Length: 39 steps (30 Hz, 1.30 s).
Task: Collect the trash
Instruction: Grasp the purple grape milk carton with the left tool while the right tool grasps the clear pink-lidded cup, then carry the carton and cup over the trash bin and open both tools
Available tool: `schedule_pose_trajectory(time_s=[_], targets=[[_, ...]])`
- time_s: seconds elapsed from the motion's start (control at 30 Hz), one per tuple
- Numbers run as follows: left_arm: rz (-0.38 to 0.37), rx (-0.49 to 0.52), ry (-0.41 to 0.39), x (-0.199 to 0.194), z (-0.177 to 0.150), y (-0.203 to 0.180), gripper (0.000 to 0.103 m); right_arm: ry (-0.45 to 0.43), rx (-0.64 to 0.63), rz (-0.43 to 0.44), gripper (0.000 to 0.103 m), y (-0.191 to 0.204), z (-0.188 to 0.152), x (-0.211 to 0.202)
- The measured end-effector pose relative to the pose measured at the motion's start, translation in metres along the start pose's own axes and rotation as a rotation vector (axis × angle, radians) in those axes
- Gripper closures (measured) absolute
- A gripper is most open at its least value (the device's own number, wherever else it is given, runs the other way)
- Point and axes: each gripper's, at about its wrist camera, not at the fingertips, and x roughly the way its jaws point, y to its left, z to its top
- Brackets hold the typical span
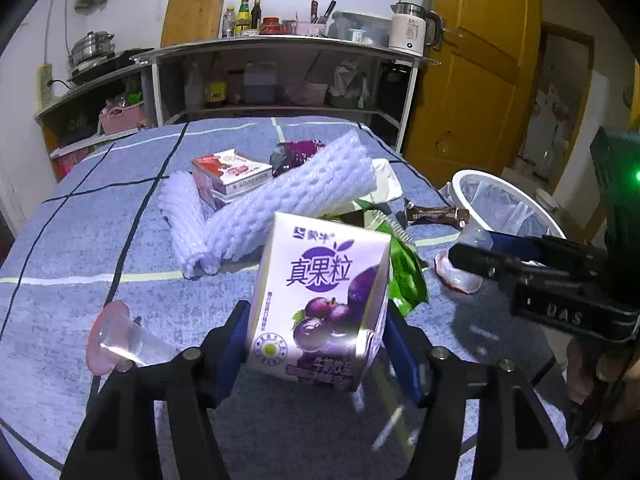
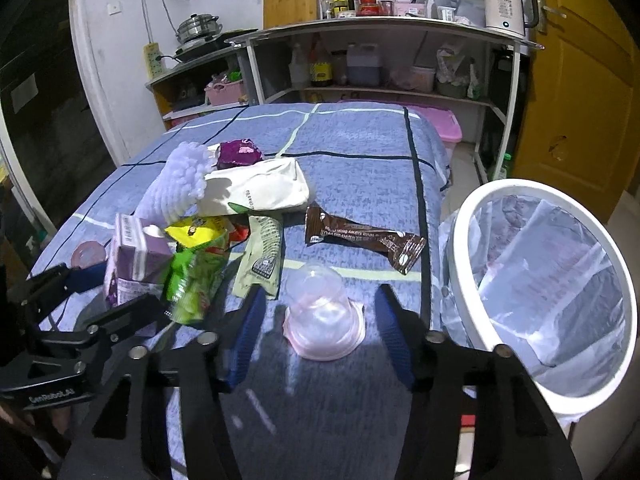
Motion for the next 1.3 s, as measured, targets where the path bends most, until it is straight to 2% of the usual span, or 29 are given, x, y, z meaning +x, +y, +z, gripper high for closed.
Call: schedule_pose_trajectory(time_s=[0.03, 0.1, 0.37, 0.73, 1.0, 1.3], targets=[[0.000, 0.001, -0.003, 0.000, 0.000, -0.001, 0.041, 0.003, 0.001, 0.000, 0.064, 0.000, 0.000, 0.001], [-0.001, -0.002, -0.009, -0.001, -0.001, -0.001, 0.041, 0.009, 0.003, -0.001, 0.069, -0.001, 0.000, 0.002], [0.013, -0.017, -0.048, -0.017, -0.002, -0.002, 0.043, -0.011, 0.010, 0.001, 0.070, -0.002, -0.001, -0.005], [0.003, -0.013, -0.103, -0.049, 0.008, -0.016, 0.044, -0.062, 0.031, 0.004, 0.070, -0.009, -0.007, -0.040], [-0.076, 0.045, -0.113, -0.044, 0.032, -0.055, 0.044, -0.096, 0.089, -0.053, 0.070, -0.045, -0.010, -0.065], [-0.206, 0.131, -0.078, -0.005, 0.057, -0.125, 0.043, -0.104, 0.175, -0.145, 0.070, -0.107, -0.018, -0.080]])
